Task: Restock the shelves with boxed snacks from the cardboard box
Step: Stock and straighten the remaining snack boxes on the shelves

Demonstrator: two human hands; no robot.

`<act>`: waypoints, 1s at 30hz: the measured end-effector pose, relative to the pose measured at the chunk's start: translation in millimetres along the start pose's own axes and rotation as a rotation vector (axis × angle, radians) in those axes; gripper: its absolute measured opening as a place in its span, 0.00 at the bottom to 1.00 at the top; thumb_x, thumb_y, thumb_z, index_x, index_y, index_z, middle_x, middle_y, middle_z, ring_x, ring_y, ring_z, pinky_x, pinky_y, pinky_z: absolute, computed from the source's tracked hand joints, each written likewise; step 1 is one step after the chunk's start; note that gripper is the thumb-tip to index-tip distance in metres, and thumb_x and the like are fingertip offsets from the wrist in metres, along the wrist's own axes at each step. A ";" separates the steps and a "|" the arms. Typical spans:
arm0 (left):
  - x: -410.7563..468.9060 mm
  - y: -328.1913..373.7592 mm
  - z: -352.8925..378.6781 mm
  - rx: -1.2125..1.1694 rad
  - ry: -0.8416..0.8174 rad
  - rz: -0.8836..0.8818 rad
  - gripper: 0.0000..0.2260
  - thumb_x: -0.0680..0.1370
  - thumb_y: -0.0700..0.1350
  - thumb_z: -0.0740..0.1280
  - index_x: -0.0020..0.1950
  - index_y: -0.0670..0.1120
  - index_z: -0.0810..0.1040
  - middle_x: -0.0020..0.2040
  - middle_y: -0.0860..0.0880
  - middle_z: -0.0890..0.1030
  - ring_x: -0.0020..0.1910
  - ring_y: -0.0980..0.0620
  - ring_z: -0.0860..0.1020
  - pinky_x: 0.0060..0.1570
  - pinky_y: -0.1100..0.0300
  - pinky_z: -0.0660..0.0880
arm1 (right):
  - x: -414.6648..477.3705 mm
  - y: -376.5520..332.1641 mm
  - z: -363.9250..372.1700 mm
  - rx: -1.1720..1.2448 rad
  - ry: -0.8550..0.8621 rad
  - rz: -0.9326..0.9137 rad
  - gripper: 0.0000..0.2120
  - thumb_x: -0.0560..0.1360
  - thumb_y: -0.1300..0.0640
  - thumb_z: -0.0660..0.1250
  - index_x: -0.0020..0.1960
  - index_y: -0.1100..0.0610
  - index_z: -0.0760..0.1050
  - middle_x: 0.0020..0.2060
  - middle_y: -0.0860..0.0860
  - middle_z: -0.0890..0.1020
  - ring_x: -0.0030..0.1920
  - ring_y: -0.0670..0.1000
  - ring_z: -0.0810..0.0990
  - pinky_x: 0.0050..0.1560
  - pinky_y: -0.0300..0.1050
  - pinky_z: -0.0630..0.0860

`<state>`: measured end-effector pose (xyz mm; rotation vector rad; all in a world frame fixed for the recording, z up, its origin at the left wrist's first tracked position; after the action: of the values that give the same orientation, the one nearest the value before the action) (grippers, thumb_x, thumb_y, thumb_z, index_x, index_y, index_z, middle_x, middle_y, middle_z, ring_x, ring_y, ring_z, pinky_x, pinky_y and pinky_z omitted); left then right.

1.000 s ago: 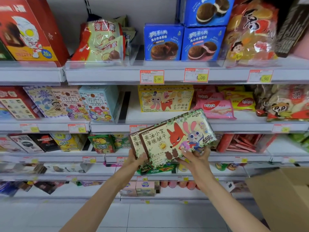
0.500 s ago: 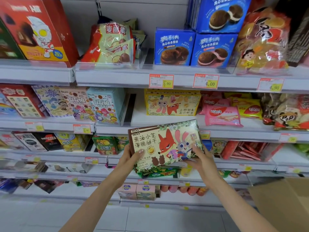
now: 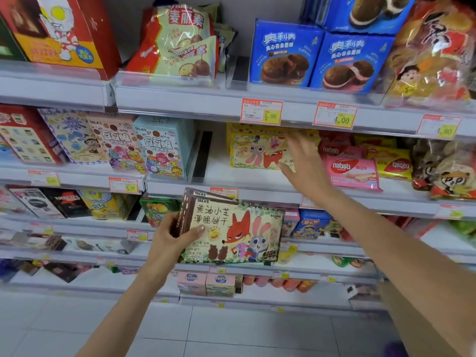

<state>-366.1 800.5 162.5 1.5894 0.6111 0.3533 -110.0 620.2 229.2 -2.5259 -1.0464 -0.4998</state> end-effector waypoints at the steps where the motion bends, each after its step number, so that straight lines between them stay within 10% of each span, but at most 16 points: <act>1: -2.5 -3.4 -1.3 -0.011 -0.006 -0.006 0.33 0.55 0.62 0.72 0.55 0.48 0.74 0.48 0.48 0.82 0.48 0.50 0.80 0.47 0.60 0.74 | 16.8 -1.8 2.3 -0.092 -0.004 -0.041 0.34 0.75 0.51 0.67 0.75 0.58 0.57 0.73 0.58 0.62 0.72 0.60 0.59 0.72 0.54 0.56; 9: -23.7 -14.9 -11.7 -0.046 0.005 -0.007 0.30 0.54 0.63 0.71 0.52 0.54 0.75 0.45 0.50 0.83 0.47 0.51 0.80 0.46 0.59 0.75 | 41.8 -7.1 15.7 -0.247 0.061 -0.104 0.22 0.68 0.57 0.72 0.59 0.62 0.74 0.56 0.62 0.78 0.60 0.64 0.73 0.57 0.57 0.70; 22: -20.8 -10.4 -19.2 -0.079 0.018 0.016 0.29 0.51 0.61 0.71 0.50 0.54 0.74 0.41 0.53 0.83 0.40 0.59 0.81 0.39 0.67 0.73 | -35.8 -1.4 -24.5 -0.211 0.380 -0.402 0.12 0.69 0.60 0.69 0.53 0.59 0.76 0.43 0.56 0.79 0.43 0.56 0.72 0.42 0.45 0.64; 30: -7.1 -7.9 -19.7 -0.035 -0.125 0.046 0.37 0.49 0.61 0.76 0.56 0.54 0.74 0.46 0.53 0.83 0.44 0.58 0.81 0.40 0.66 0.77 | -91.3 -16.8 -47.2 0.722 0.132 0.303 0.10 0.68 0.59 0.76 0.46 0.55 0.77 0.40 0.47 0.82 0.40 0.41 0.80 0.40 0.32 0.74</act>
<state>-384.3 812.7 157.9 1.5811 0.4700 0.2949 -191.3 555.2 232.6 -1.9196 -0.6211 -0.1525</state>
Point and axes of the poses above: each hand's wrist, its own x-axis towards the middle knuckle, its own z-axis out of the palm, y = z × x, the point moved 2 cm from there along x, towards the middle knuckle
